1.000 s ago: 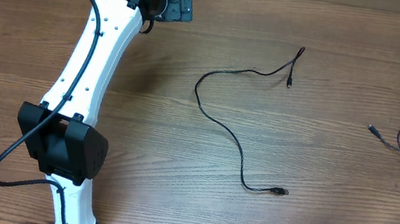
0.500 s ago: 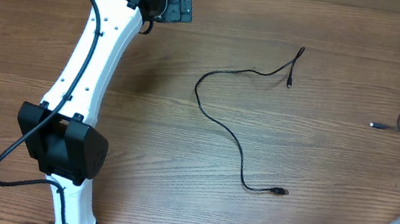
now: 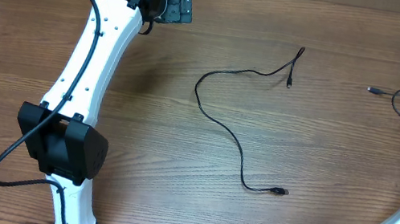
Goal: Untangle cables
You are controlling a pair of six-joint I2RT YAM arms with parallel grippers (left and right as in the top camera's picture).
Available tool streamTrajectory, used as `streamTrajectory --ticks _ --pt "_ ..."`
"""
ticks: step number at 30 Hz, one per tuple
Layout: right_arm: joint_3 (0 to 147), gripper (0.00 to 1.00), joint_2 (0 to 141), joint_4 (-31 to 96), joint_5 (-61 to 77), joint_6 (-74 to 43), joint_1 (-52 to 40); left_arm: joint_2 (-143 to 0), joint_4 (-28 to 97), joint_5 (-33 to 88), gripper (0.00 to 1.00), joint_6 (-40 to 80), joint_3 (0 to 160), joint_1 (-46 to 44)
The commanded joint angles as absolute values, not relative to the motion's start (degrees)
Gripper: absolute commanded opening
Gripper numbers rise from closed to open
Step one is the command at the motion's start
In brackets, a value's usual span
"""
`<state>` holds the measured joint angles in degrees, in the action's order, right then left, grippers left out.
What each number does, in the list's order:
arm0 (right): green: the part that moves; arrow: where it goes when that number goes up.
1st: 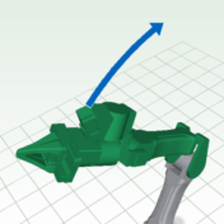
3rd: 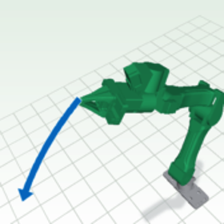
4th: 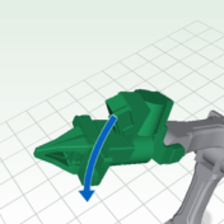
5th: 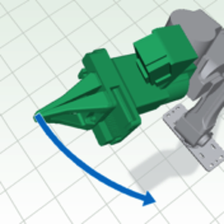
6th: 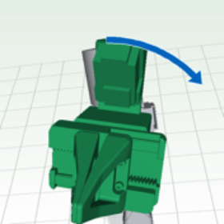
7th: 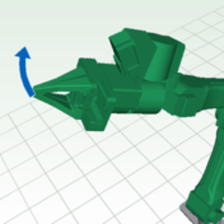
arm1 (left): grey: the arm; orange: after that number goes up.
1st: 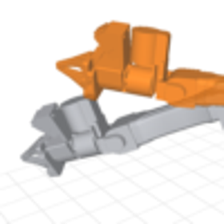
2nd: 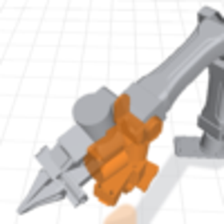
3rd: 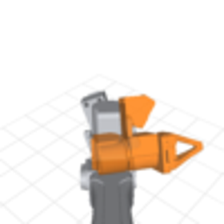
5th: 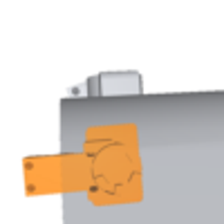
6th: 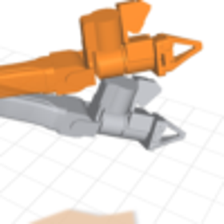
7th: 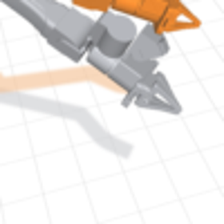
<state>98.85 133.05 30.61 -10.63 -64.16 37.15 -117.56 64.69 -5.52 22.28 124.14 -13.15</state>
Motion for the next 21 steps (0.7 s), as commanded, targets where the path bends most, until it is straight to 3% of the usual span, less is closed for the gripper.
streamTrajectory --ticks 1,14,16,17,18,21 --pt "98.76 0.04 134.41 31.14 -6.00 -60.03 37.12 -117.75 64.10 -4.80 1.00 22.76 124.53 -13.21" --pt "102.19 0.04 119.48 46.78 -1.13 -59.70 36.38 -117.78 64.29 -4.80 1.00 22.74 124.53 -13.21" --pt "102.19 0.13 117.99 50.09 1.83 -59.68 35.81 -117.82 64.27 -4.80 1.00 22.79 124.53 -13.21" --pt "102.19 0.13 117.49 52.07 4.21 -59.44 35.38 -117.86 64.27 -4.78 1.00 23.00 124.53 -13.21" --pt "102.19 0.04 117.19 54.28 7.29 -58.63 34.65 -117.89 64.27 -4.78 1.00 23.29 124.53 -13.21" --pt "102.13 0.04 117.14 59.44 11.16 -57.98 30.52 -118.21 64.23 -4.80 1.00 23.38 124.51 -13.21"
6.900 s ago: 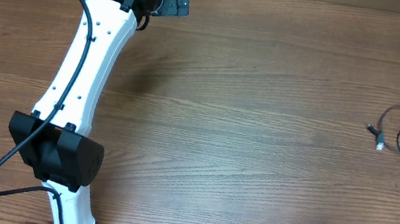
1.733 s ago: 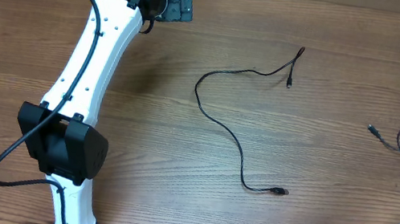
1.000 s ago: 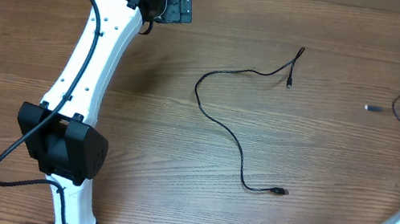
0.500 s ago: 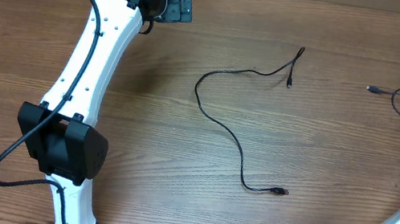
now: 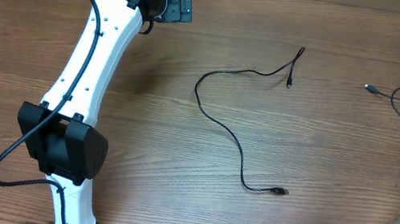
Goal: Untangle cables
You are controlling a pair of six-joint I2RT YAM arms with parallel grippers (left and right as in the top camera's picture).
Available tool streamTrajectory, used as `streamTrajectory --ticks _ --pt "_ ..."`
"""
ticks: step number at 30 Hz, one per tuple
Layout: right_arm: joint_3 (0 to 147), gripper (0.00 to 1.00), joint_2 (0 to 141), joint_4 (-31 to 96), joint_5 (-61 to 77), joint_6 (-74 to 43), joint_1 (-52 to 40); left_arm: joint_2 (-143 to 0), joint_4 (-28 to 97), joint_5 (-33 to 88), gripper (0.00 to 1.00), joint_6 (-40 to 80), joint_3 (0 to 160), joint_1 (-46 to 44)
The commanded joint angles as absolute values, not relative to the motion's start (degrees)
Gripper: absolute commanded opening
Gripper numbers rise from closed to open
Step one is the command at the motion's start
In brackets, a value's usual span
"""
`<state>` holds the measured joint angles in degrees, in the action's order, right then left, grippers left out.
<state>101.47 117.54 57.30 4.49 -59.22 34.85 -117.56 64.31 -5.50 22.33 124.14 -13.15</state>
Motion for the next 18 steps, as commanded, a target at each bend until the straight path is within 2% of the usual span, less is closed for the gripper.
streamTrajectory --ticks 1,4,6,7,8,9,10,12,14,16,18 --pt "101.93 0.04 117.14 60.10 10.94 -57.95 28.84 -118.39 64.12 -4.80 1.00 23.35 124.51 -13.21" --pt "101.84 0.04 117.14 60.80 10.09 -56.69 20.73 -118.91 64.07 -4.78 1.00 23.35 124.51 -13.21" --pt "101.84 0.13 117.14 59.86 9.43 -56.49 15.53 -119.33 64.14 -4.40 1.00 23.35 124.49 -13.21" --pt "101.84 0.21 117.14 59.16 8.88 -56.45 12.69 -119.70 64.14 -4.16 1.00 23.33 124.51 -13.21" --pt "101.84 0.47 117.14 58.48 7.81 -56.29 9.85 -119.85 64.23 -3.90 1.00 23.35 124.49 -13.21" --pt "101.84 0.61 117.14 57.67 6.11 -54.74 6.46 -120.25 64.29 -3.75 1.00 23.33 124.49 -13.21" --pt "101.84 0.64 117.14 56.95 4.86 -52.25 3.77 -120.36 64.40 -3.49 1.00 23.31 124.49 -13.19" --pt "101.84 0.74 117.14 54.33 4.32 -42.00 -1.17 -120.66 64.58 -3.31 1.00 23.31 124.49 -13.19" --pt "101.84 0.84 117.16 51.77 3.46 -26.35 -6.31 -120.66 64.53 -3.33 1.00 23.07 124.49 -13.19" --pt "101.84 0.90 117.19 51.81 1.45 -12.80 -10.52 -120.66 64.42 -3.33 1.00 23.09 124.49 -13.21" --pt "101.65 0.91 117.25 53.87 0.69 -0.99 -14.33 -120.66 64.58 -3.33 1.00 23.07 124.49 -13.19"
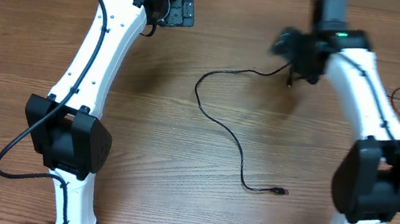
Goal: Untangle cables
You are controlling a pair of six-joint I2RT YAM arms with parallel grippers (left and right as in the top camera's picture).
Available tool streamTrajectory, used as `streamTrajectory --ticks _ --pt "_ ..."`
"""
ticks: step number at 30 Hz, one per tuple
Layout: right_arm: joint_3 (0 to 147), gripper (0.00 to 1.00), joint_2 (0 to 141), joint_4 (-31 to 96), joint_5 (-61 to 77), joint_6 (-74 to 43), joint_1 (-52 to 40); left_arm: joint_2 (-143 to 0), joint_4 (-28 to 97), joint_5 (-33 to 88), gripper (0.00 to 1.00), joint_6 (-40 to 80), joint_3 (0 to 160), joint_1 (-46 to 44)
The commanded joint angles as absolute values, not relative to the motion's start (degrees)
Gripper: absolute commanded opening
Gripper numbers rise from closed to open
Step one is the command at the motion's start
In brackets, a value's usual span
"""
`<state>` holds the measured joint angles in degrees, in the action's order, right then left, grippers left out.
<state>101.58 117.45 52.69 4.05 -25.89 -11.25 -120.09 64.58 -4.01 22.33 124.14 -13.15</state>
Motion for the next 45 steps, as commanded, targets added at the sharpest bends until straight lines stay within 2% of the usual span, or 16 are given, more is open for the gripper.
streamTrajectory --ticks 1,4,12,19,22,27,28,29,30,31,33,39,45 --pt "101.25 0.92 117.25 54.57 0.71 2.94 -15.75 -120.66 64.69 -3.33 1.00 22.98 124.49 -13.19" --pt "99.09 0.91 117.60 53.67 1.58 7.70 -19.00 -120.66 64.69 -3.36 1.00 22.63 124.49 -13.19" --pt "92.97 0.89 119.72 46.57 16.51 7.81 -24.05 -120.66 64.75 -3.38 1.00 21.54 124.49 -13.15" --pt "92.20 0.90 119.74 46.39 16.78 6.87 -29.10 -120.66 64.69 -3.38 1.00 21.17 124.49 -13.15" --pt "92.20 0.96 119.74 46.30 16.80 4.47 -31.38 -120.66 64.66 -3.38 1.00 21.19 124.49 -13.15" --pt "92.20 0.99 119.74 46.30 15.38 4.54 -34.20 -120.66 64.77 -3.36 1.00 21.17 124.49 -13.15" --pt "92.20 0.91 119.74 46.26 14.96 4.56 -34.48 -120.66 64.82 -3.36 1.00 21.17 124.49 -13.15" --pt "92.18 0.69 119.77 46.11 14.37 4.54 -34.61 -120.66 64.93 -3.38 1.00 21.17 124.49 -13.15" --pt "92.16 0.51 119.81 45.87 13.67 4.51 -34.68 -120.66 65.01 -3.38 1.00 21.17 124.49 -13.15" --pt "91.92 0.40 119.83 45.41 13.06 4.51 -34.65 -120.66 65.14 -3.38 1.00 21.15 124.49 -13.15" --pt "90.63 0.06 119.83 43.57 12.45 4.49 -34.65 -120.66 65.25 -3.44 0.99 21.10 124.51 -13.10" --pt "89.01 0.04 119.46 40.84 10.63 4.34 -34.33 -120.64 66.11 -7.81 1.00 18.63 124.51 -13.02" --pt "101.03 0.04 113.86 47.55 5.80 4.32 -33.04 -120.51 67.59 -9.93 1.00 19.94 124.57 -10.81"
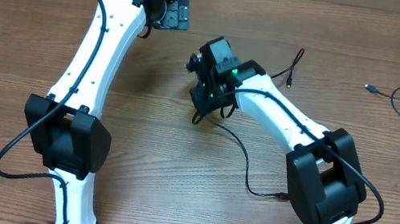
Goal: Untangle cables
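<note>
A thin black cable [244,162] lies across the middle of the table. One plug [280,195] is at the front and the other end [290,83] is at the back. My right gripper [203,103] is down over the cable's left bend, and a small loop shows just under it. The arm hides its fingers, so a grip cannot be confirmed. A second black cable lies apart at the far right. My left gripper [173,10] is at the back of the table, away from both cables, and its jaws are not readable.
A third dark cable curls at the back right corner. The left arm's white link [100,54] runs along the table's left side. The right arm's elbow [325,178] stands over the front right, close to the front plug.
My right gripper was over the thin cable's back end and is now at its left bend. The bend sits slightly lower than before. The left gripper has barely shifted.
My right gripper was first at the far right edge beside the second cable, and stayed there a moment later. Then it was over the back end of the middle cable, and now it is down at that cable's left bend. The left arm stayed at the back.
</note>
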You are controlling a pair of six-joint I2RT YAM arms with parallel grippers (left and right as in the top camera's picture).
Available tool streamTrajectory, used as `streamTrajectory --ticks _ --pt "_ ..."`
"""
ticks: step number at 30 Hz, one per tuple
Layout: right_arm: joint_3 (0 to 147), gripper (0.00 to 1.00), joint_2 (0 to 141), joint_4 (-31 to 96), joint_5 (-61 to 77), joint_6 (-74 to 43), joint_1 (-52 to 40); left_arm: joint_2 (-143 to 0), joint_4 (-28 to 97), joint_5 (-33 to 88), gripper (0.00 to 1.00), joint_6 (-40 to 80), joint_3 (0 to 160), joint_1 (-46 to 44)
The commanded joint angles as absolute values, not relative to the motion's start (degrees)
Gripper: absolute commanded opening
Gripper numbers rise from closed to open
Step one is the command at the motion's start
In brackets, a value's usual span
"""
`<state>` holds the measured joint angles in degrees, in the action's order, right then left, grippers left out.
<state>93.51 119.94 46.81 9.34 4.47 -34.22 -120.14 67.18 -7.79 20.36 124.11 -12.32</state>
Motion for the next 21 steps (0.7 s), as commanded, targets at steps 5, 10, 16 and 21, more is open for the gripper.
streamTrajectory --ticks 5,10,16,21 --pt "109.95 0.04 110.10 51.11 4.95 4.34 -31.09 -120.51 67.68 -6.15 1.00 19.94 124.55 -9.23" --pt "109.38 0.89 110.45 52.03 5.21 4.29 -29.85 -120.51 67.68 -5.89 1.00 19.92 124.55 -8.97" --pt "100.47 0.78 115.96 47.29 11.75 2.81 -30.44 -120.51 67.05 -5.93 1.00 19.92 124.55 -8.88" --pt "96.20 0.79 121.36 44.12 11.99 0.25 -31.44 -120.53 67.11 -5.93 1.00 19.90 124.57 -8.88"
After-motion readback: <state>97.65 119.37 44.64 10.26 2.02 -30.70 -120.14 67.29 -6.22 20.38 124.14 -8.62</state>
